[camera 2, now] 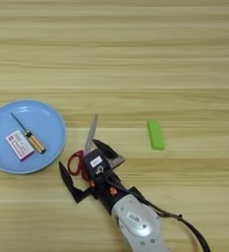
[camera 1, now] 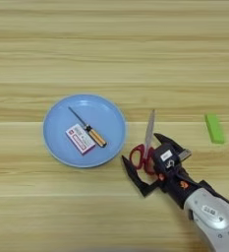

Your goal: Move the objects on the table

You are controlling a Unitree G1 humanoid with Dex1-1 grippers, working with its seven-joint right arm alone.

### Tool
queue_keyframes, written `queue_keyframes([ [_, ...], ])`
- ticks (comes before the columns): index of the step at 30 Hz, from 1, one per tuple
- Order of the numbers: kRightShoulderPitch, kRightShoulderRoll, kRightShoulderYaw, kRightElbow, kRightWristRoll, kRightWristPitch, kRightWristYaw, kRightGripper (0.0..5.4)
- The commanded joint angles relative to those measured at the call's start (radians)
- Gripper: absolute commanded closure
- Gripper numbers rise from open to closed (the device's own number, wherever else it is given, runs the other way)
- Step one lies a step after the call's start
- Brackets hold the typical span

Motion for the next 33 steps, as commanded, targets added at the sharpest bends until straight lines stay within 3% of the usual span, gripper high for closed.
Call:
queue_keyframes([
  [1,-0.036,-0.016,-0.020,-0.016,-0.007,-0.040,-0.019,0.03],
  [9,-0.065,-0.012,-0.018,0.037,-0.055,-0.049,-0.057,0.03],
  [19,-0.081,-0.003,-0.023,0.081,-0.058,-0.049,-0.071,0.03],
  [33,-0.080,-0.011,-0.124,0.078,-0.041,0.002,-0.100,0.03],
])
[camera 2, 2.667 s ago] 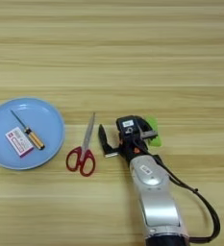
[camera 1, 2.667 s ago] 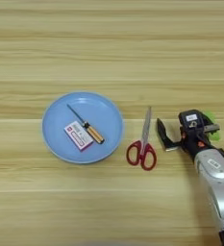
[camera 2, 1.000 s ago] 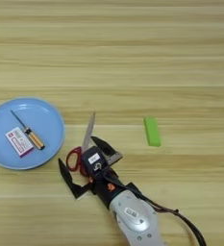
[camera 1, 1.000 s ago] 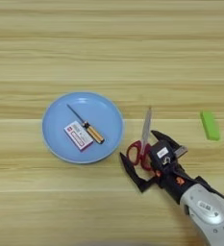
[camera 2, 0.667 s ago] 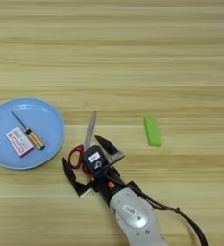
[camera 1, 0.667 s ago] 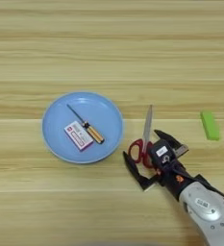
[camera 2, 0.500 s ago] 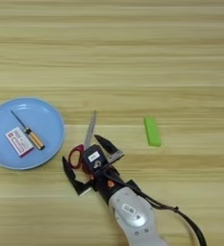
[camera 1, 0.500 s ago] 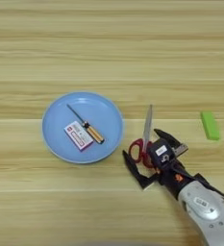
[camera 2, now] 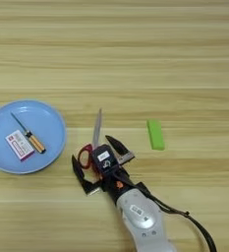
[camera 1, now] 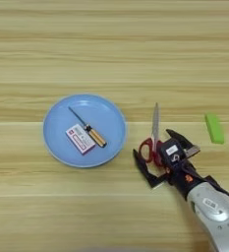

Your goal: Move the objects on the table

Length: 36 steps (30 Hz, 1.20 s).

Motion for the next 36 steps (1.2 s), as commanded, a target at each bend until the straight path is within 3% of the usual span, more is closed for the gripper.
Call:
queue_keyframes([
  [1,-0.024,-0.019,-0.061,-0.016,0.014,0.011,-0.024,0.03],
  [13,-0.039,-0.021,-0.126,0.025,0.016,0.026,-0.038,0.03],
  [22,-0.046,0.003,-0.127,-0.019,0.060,0.002,-0.027,0.03],
  [36,-0.103,0.046,-0.099,-0.107,0.110,0.048,-0.021,0.03],
])
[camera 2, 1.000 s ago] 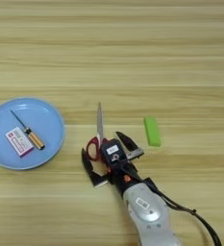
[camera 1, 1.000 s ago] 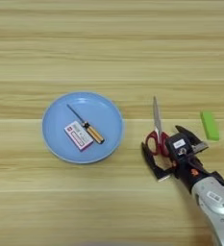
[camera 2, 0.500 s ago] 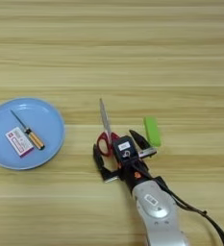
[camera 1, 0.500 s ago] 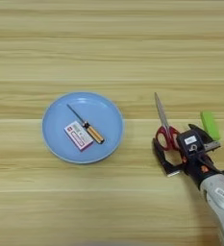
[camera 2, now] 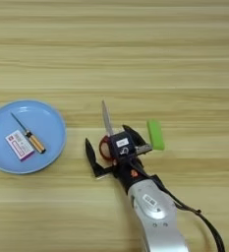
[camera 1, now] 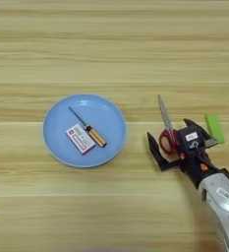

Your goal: Move the objects on the table

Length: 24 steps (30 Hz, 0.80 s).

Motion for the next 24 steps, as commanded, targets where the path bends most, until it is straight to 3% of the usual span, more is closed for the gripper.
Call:
queue_keyframes([
  [1,-0.063,0.001,-0.002,-0.041,0.010,-0.012,-0.016,0.03],
  [7,-0.126,0.018,0.022,-0.021,0.001,-0.004,-0.026,0.03],
  [16,-0.284,0.055,0.083,0.041,-0.018,0.078,-0.038,0.03],
  [24,-0.352,0.081,0.123,0.142,-0.030,0.070,-0.040,0.03],
])
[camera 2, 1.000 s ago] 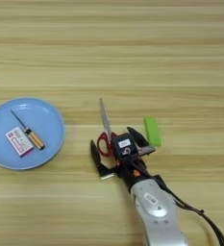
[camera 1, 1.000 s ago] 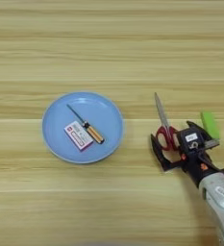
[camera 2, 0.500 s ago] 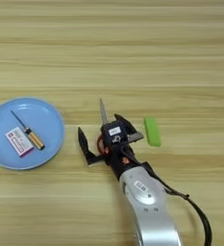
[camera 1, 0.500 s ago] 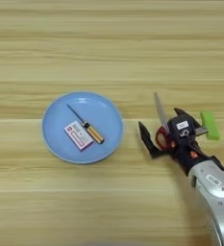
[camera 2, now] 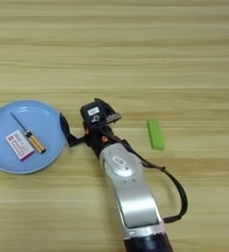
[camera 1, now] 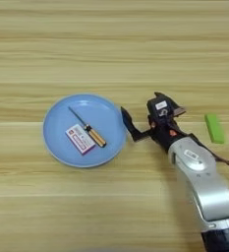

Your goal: Move the objects on the table

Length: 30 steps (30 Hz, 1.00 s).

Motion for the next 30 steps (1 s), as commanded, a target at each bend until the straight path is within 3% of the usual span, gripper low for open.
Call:
queue_keyframes([
  [1,-0.083,0.014,0.019,-0.001,-0.007,-0.027,-0.015,0.03],
  [11,-0.148,0.043,0.065,0.097,-0.033,-0.042,-0.026,0.03],
  [17,-0.184,0.049,0.099,0.168,-0.089,-0.069,-0.064,0.03],
  [25,-0.224,0.060,0.101,0.311,-0.100,-0.116,-0.088,0.03],
  [30,-0.221,0.051,0.095,0.315,-0.110,-0.122,-0.100,0.03],
])
